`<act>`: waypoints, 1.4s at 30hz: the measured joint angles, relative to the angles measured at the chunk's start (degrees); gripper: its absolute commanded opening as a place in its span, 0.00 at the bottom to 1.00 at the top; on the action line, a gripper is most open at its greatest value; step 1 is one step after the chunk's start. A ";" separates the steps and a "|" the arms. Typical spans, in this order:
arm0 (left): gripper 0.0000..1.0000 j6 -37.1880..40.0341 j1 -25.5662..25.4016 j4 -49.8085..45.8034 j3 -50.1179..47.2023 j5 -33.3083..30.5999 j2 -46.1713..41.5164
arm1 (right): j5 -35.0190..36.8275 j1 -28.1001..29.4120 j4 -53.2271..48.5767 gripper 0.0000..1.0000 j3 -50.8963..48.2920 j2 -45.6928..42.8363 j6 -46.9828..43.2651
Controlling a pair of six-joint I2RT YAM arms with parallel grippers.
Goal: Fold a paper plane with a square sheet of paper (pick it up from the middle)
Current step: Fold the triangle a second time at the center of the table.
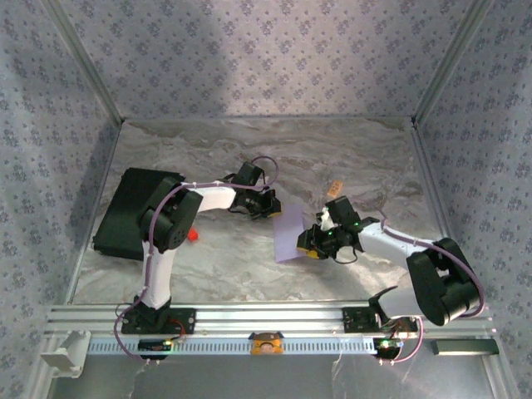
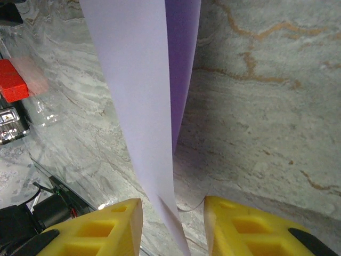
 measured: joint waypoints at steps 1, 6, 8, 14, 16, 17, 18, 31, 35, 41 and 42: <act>0.05 0.02 0.00 0.00 0.00 0.02 0.00 | 0.07 0.00 -0.39 0.38 0.00 -0.48 0.00; 0.05 0.02 0.00 0.00 0.00 0.02 0.00 | 0.02 0.11 -0.81 0.40 -0.04 -2.03 0.26; 0.05 0.02 0.00 0.00 0.00 0.02 0.00 | -0.15 0.28 -0.79 0.40 -0.04 -2.08 0.50; 0.05 0.02 0.00 -0.02 0.00 0.02 0.00 | -0.44 1.09 -0.87 0.40 -0.07 -2.08 0.70; 0.05 0.02 0.00 -0.02 0.00 0.02 0.00 | -0.42 1.40 -0.66 0.40 -0.57 -2.38 1.03; 0.05 0.02 0.00 -0.02 0.00 0.02 0.00 | -0.42 1.51 -0.61 0.40 -1.14 -2.71 1.22; 0.05 0.02 0.00 -0.02 0.00 0.02 0.00 | -0.42 1.62 -0.61 0.40 -1.57 -2.93 1.46; 0.05 0.02 0.00 -0.02 0.00 0.04 0.00 | 0.92 2.08 -0.79 0.41 -2.32 -3.91 2.16; 0.05 0.02 -0.02 -0.02 0.00 0.04 0.00 | 1.14 2.01 0.04 0.42 -1.53 -3.41 2.16; 0.05 0.02 -0.02 -0.04 0.00 0.04 0.00 | 1.11 1.42 2.10 0.43 -0.07 -0.44 2.16; 0.05 0.02 -0.02 -0.07 0.00 0.04 0.00 | 1.11 1.29 2.34 0.43 -0.02 0.00 2.16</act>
